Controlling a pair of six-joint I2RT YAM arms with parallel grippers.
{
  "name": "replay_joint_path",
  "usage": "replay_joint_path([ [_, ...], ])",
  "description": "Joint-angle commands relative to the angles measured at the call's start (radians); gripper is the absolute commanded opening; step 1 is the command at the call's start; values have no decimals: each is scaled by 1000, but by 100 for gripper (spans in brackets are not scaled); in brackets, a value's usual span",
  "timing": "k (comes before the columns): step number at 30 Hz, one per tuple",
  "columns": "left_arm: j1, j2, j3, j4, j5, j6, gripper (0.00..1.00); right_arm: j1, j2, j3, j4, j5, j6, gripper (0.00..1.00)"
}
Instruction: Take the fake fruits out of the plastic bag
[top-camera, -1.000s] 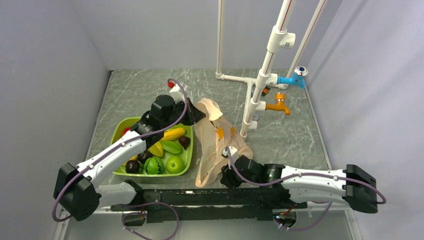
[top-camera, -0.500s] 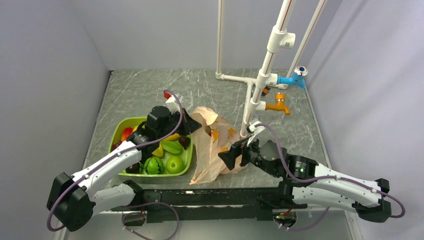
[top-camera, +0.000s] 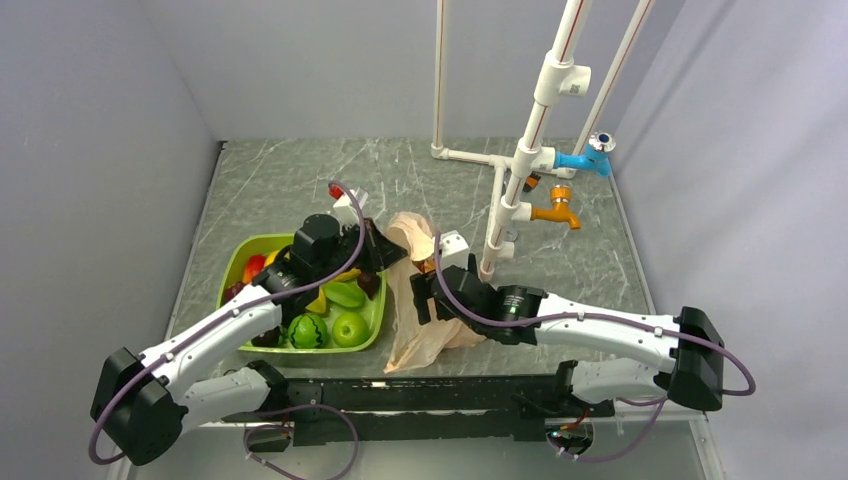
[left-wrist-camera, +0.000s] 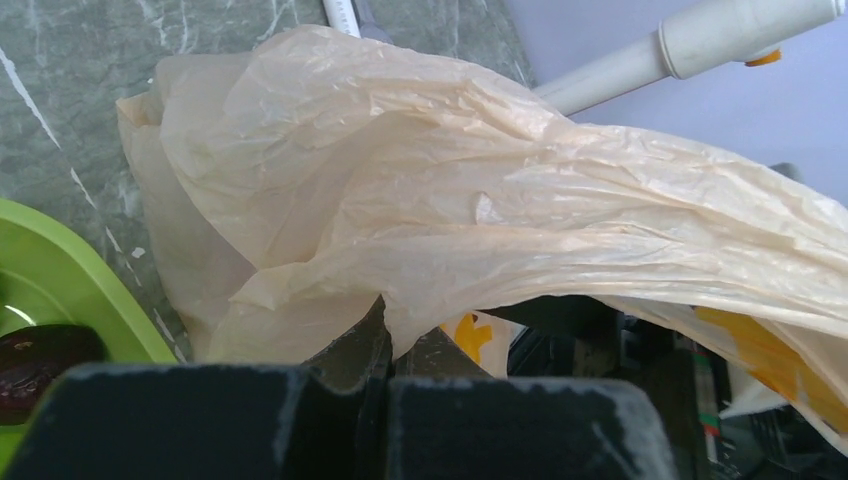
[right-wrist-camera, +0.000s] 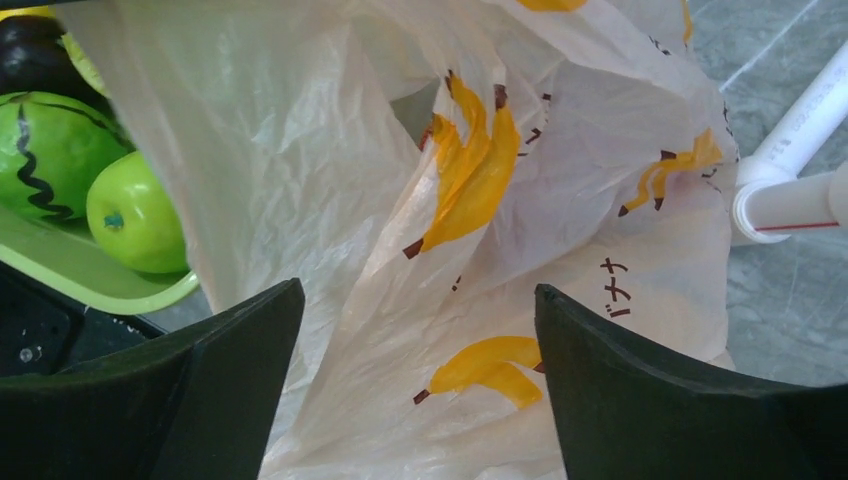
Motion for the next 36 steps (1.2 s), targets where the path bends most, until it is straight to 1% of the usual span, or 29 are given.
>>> replay_joint_path([
  [1, -15, -42, 17, 9, -10, -1, 0, -4, -33, -47, 45, 55, 28, 82],
  [4, -17, -59, 27, -20, -35, 12, 0, -4, -98, -137, 95, 45, 21, 70],
  [6, -17, -70, 27, -51, -41, 16, 0, -10, -149, -197, 130, 51, 28, 67],
  [7, -17, -76, 22, -49, -38, 14, 0, -19, -165, -220, 149, 52, 32, 62],
  [10, -17, -97, 11, -50, -45, 13, 0, -58, -187, -229, 126, 70, 58, 34],
  [11, -17, -103, 15, -66, -51, 18, 0, -66, -192, -218, 97, 86, 66, 28],
  [12, -16, -106, 21, -88, -58, 25, 0, -69, -203, -208, 72, 111, 71, 19],
  [13, -16, -111, 26, -110, -66, 32, 0, -70, -217, -205, 56, 131, 68, 14],
  [18, -16, -143, 13, -175, -115, 55, 0, -84, -335, -199, 28, 193, 2, 11],
  [20, -14, -137, 22, -188, -132, 65, 0, -97, -388, -169, -6, 209, -17, 7],
  [22, -8, -105, 46, -172, -114, 76, 0, -102, -433, -142, -18, 241, -53, 4],
  [25, 3, 2, 159, -158, -49, 93, 0, -107, -485, -92, -12, 314, -130, 0],
  [28, 4, 128, 342, -229, -13, 126, 0, -110, -519, -15, -39, 355, -166, 0],
  [30, 3, 167, 415, -239, -9, 138, 0, -110, -545, 23, -54, 360, -183, 0],
  [33, 5, 162, 419, -221, -22, 153, 0, -109, -592, 35, -47, 290, -224, 0],
  [34, 6, 157, 406, -229, -26, 160, 0, -109, -604, 28, -43, 242, -235, 0],
  [36, 6, 142, 357, -275, -55, 172, 0, -109, -625, -19, -3, 94, -274, 0],
])
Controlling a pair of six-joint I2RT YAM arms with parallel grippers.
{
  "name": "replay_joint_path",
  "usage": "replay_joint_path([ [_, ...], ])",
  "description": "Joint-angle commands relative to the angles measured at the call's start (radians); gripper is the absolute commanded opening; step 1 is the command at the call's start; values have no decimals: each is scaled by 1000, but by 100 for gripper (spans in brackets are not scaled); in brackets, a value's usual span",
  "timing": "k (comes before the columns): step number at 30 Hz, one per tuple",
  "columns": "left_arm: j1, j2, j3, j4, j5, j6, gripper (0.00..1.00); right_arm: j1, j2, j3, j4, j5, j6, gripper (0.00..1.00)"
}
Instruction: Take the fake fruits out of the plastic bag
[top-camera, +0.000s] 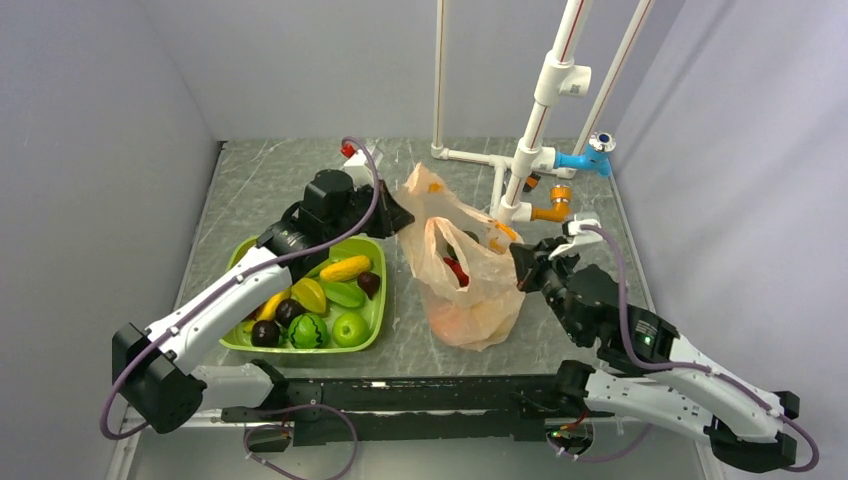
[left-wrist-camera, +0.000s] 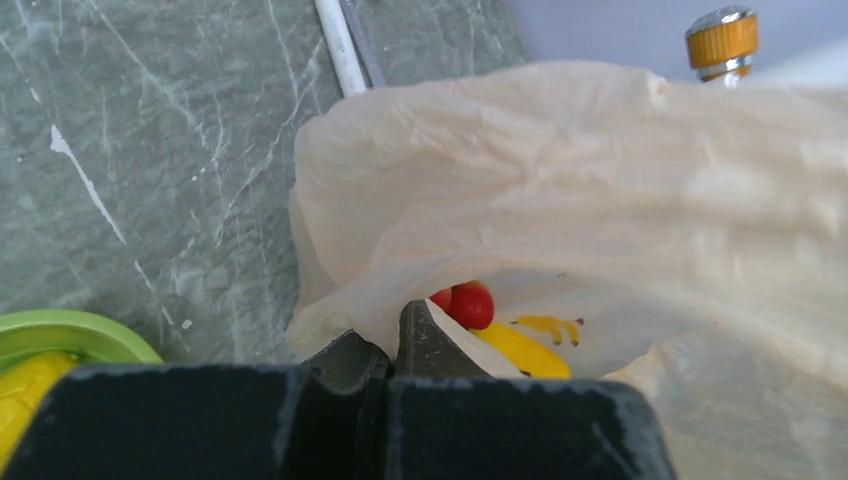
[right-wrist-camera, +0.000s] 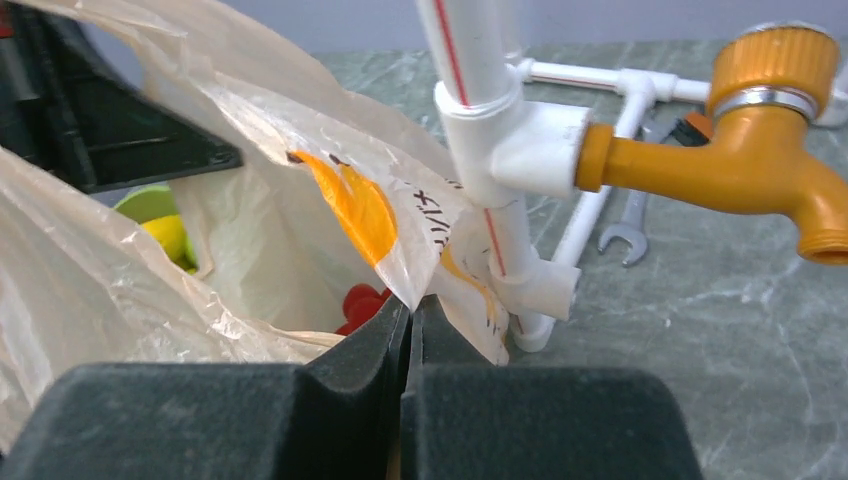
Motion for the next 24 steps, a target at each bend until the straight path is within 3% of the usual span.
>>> replay_joint_path([
  [1, 4, -50, -62, -59, -33, 50, 0, -2, -46, -42, 64, -252, -109, 0],
  [4, 7, -101, -186, -72, -68, 49, 1, -2, -16, -105, 78, -399, -93, 0],
  [5, 8, -115, -215, -90, -78, 52, 5, -2, -4, -121, 80, -417, -78, 0],
  [9, 9, -203, -276, -187, -104, 59, 46, -2, 30, -177, 105, -462, -57, 0],
  [13, 8, -372, -311, -187, 0, 59, 71, -2, 43, -196, 120, -496, -36, 0],
  [20, -53, -618, -425, -25, 208, -25, 71, -2, 31, -184, 141, -498, -10, 0],
  [24, -222, -597, -474, 56, 144, -52, 67, -2, 26, -176, 181, -492, 1, 0],
])
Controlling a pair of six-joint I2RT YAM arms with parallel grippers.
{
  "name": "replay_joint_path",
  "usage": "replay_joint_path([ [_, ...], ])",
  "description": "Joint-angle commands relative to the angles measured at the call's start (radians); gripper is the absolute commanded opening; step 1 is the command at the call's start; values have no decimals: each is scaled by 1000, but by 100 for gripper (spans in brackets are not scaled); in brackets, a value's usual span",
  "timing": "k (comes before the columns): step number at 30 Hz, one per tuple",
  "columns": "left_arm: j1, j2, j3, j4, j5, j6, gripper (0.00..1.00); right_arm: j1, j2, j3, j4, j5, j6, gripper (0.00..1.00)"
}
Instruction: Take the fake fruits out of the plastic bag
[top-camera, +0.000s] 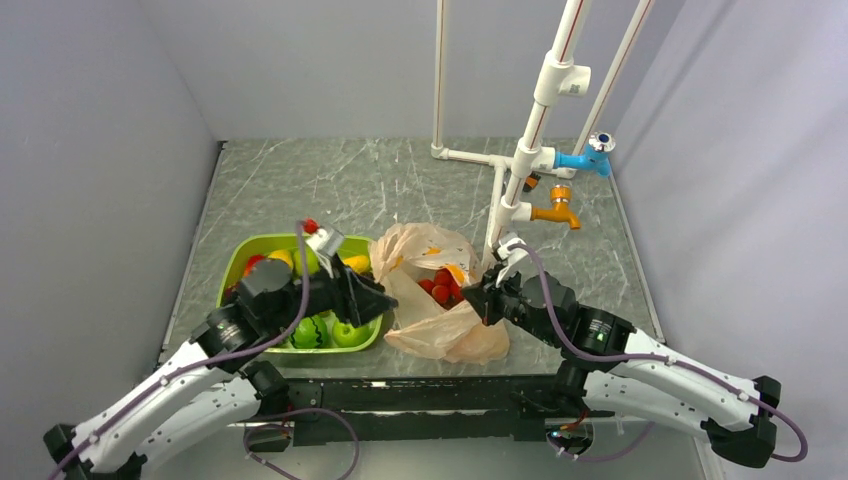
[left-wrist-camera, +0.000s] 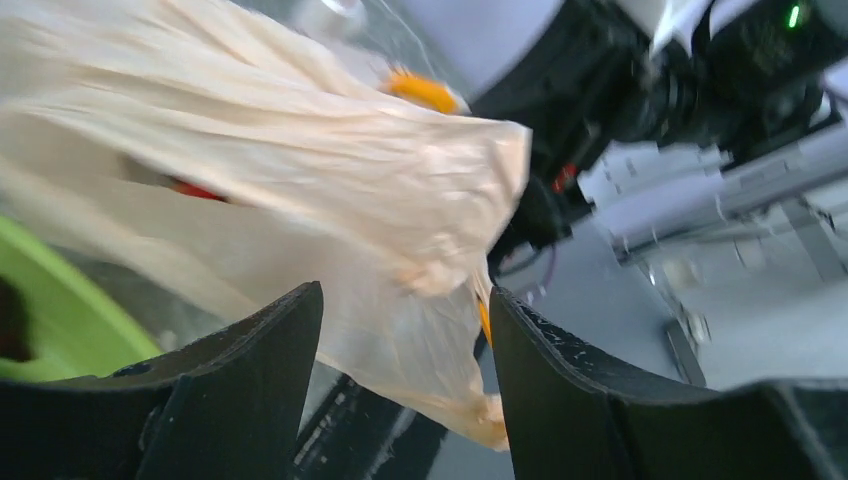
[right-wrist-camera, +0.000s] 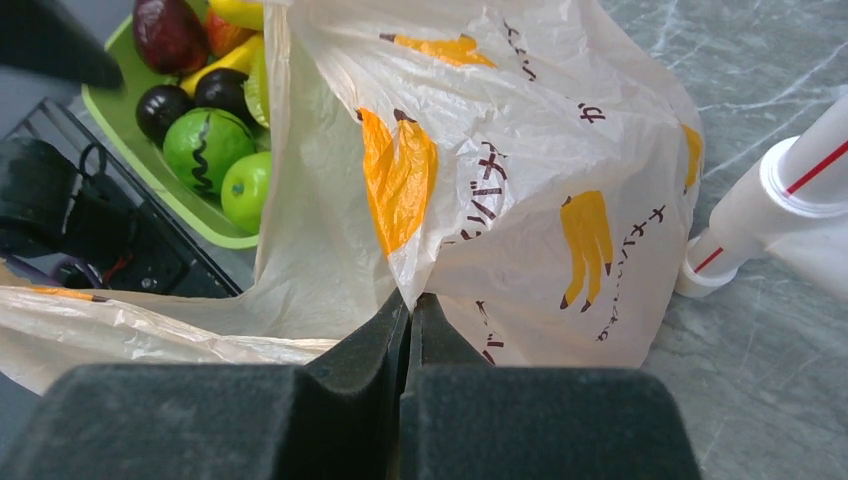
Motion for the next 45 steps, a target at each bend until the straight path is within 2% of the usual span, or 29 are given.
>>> replay_joint_path([
  [1, -158, 68, -55, 118, -21, -51, 64, 1, -11, 38, 94, -1, 28, 0],
  [6, -217, 229, -17, 186, -207, -86, 44, 1, -14, 47, 117, -24, 28, 0],
  [8, -224, 292, 14, 210, -252, -80, 40, 2, -21, 50, 105, -20, 29, 0],
  [16, -234, 609, 141, 345, -265, -59, 47, 1, -62, 17, 103, -6, 47, 0],
  [22, -242, 760, 69, 536, -246, -67, 54, 0, -74, -5, 110, 1, 36, 0],
  [24, -243, 799, 64, 515, -250, -64, 54, 1, -75, -2, 94, 6, 29, 0],
  [29, -259, 756, -58, 503, -242, -100, 54, 0, -100, -21, 37, 55, 45, 0],
  [31, -280, 707, -124, 486, -225, -120, 56, 1, -106, -20, -26, 90, 117, 0],
  [33, -304, 668, -173, 473, -193, -140, 56, 1, -114, -37, -92, 63, 191, 0],
  [39, -410, 607, -229, 460, -250, -153, 60, 0, -82, -110, -208, -172, 358, 17],
  [40, -418, 607, -234, 461, -273, -158, 60, 0, -69, -127, -226, -210, 371, 28],
  [42, -420, 619, -245, 465, -291, -169, 61, 8, -48, -142, -261, -238, 400, 62],
  [43, -420, 627, -246, 469, -298, -174, 61, 13, -27, -134, -264, -253, 399, 75],
  [45, -421, 649, -245, 488, -293, -176, 61, 15, 54, -83, -371, -197, 459, 84],
])
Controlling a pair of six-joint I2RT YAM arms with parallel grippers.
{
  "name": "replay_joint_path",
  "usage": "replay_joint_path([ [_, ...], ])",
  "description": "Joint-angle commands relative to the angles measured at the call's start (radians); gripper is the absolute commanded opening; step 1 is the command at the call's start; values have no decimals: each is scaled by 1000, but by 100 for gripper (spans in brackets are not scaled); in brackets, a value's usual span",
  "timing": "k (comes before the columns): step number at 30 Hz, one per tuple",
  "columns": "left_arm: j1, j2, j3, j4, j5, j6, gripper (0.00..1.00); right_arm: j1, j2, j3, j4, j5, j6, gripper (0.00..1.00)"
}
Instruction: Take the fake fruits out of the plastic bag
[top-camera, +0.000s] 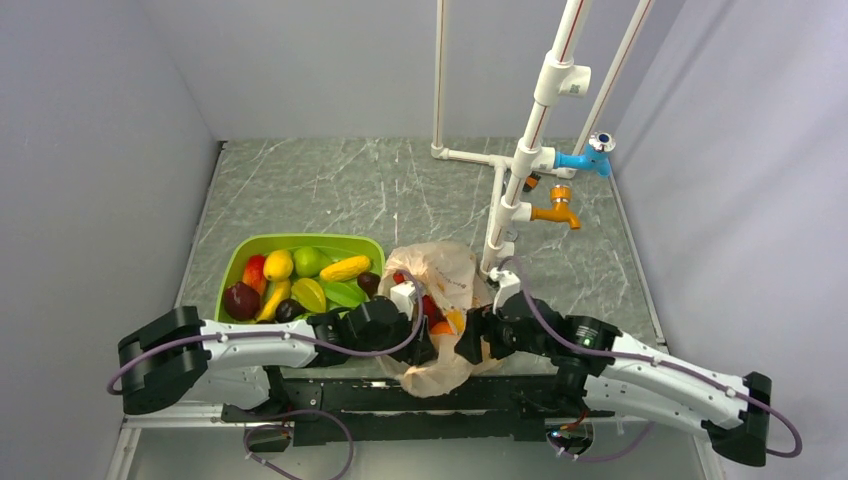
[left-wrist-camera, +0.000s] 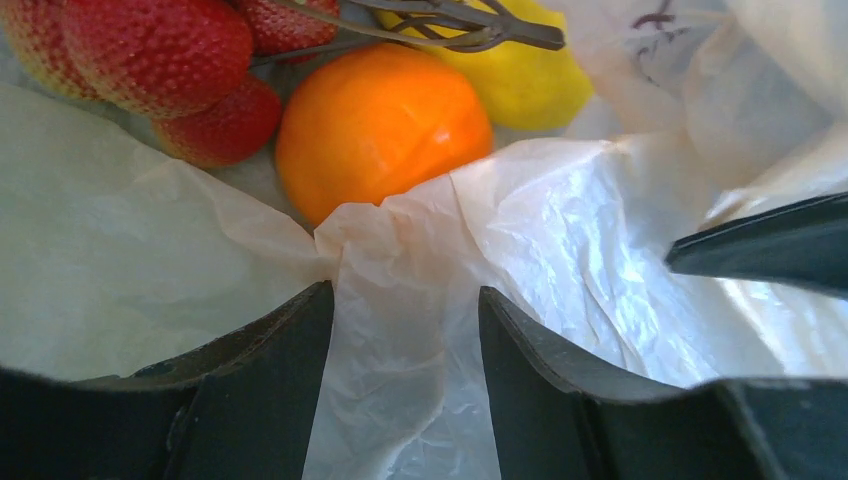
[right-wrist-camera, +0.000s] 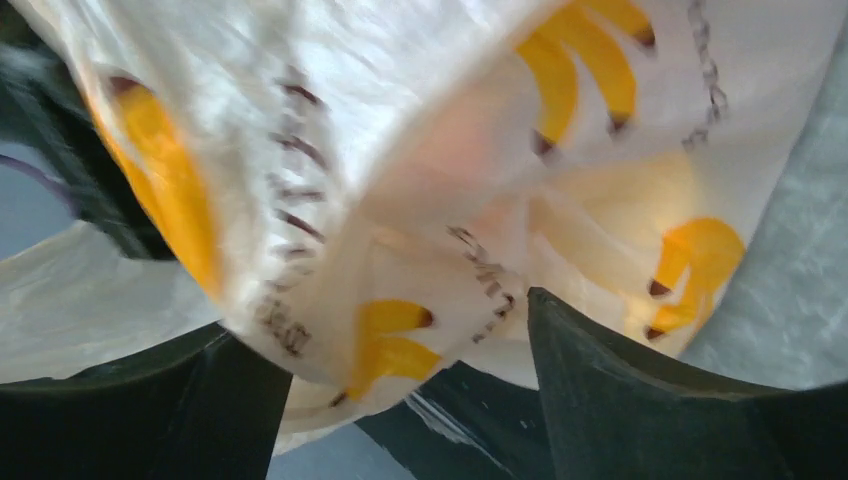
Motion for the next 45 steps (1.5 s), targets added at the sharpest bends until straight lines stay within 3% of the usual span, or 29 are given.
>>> replay_joint_path([
  [1, -8, 35, -3, 52, -34, -34, 61, 10, 133, 78, -225, 23, 154, 89],
  [4, -23, 64, 1, 64, -50, -48, 62, 10, 226, 73, -313, 76, 239, 91],
  [10, -36, 152, -43, 159, -109, -99, 63, 0, 258, 14, -257, 211, 347, 89],
  [14, -36, 191, -56, 196, -152, -109, 62, -2, 179, -81, -132, 280, 390, 81],
  [20, -28, 149, -14, 103, -208, -64, 72, -9, 121, -218, 97, 310, 423, 68],
  [26, -14, 241, -17, 119, -182, -126, 69, -37, 225, -242, 230, 305, 395, 60],
  [29, -14, 203, -28, 139, -136, -135, 70, -55, 300, -205, 202, 321, 383, 53],
  [31, -17, 133, -6, 112, -108, -106, 72, -55, 314, -164, 165, 304, 330, 59],
  [34, -23, 14, 60, 10, -112, -47, 74, -55, 264, -81, 100, 258, 229, 81],
  [37, -22, -30, 116, -103, -152, -1, 75, -55, 176, 16, -24, 246, 172, 94],
  [41, -17, -4, 127, -116, -180, -1, 75, -55, 76, 140, -112, 175, 52, 99],
  [45, -17, 38, 112, -46, -155, -21, 74, -54, 27, 247, -86, 3, -91, 100],
])
